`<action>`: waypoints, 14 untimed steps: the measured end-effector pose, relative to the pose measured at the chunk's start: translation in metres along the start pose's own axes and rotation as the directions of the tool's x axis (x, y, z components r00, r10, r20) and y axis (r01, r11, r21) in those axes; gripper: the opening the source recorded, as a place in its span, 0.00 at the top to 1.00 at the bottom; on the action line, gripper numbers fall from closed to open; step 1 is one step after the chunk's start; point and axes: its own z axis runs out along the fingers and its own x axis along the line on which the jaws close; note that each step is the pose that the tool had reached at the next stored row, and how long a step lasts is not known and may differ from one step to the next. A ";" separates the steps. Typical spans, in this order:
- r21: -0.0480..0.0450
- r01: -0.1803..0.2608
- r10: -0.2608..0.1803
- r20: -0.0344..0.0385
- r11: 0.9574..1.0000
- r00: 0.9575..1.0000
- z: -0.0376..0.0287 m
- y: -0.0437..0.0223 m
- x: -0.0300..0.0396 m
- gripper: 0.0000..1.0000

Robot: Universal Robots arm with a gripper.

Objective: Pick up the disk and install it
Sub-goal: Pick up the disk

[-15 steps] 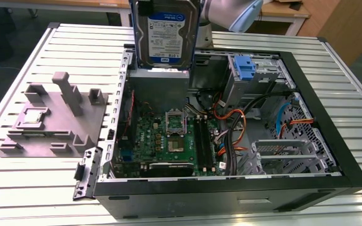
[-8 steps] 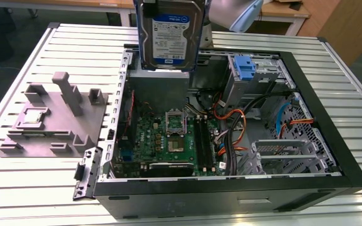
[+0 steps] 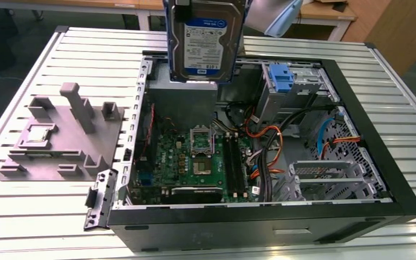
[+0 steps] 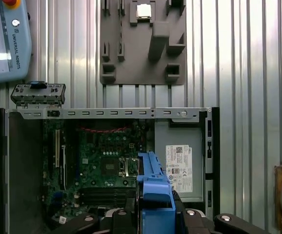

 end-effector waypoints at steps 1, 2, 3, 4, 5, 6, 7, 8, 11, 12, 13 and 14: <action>0.000 0.000 0.000 0.000 1.000 1.000 0.0001 -0.0009 -0.0001 0.64; 0.000 0.000 0.000 0.000 1.000 1.000 0.0002 -0.0018 -0.0001 0.64; 0.000 0.000 0.000 0.000 1.000 1.000 0.0004 -0.0021 0.0000 0.64; 0.000 0.000 0.000 0.000 1.000 1.000 0.0005 -0.0024 0.0006 0.64; 0.000 0.000 0.000 0.000 1.000 1.000 0.0007 -0.0025 0.0014 0.64; 0.000 0.000 0.000 0.000 1.000 1.000 0.0009 -0.0026 0.0022 0.64; 0.000 0.000 0.000 0.000 1.000 1.000 0.0010 -0.0028 0.0035 0.64; 0.000 0.000 0.000 0.000 1.000 1.000 0.0012 -0.0030 0.0050 0.64; 0.000 0.000 0.000 0.000 1.000 1.000 0.0016 -0.0038 0.0090 0.64; 0.000 0.000 0.000 0.000 1.000 1.000 0.0017 -0.0039 0.0102 0.64; 0.000 0.000 0.000 0.000 1.000 1.000 0.0019 -0.0040 0.0114 0.64; 0.000 0.000 0.000 0.000 1.000 1.000 0.0020 -0.0041 0.0125 0.64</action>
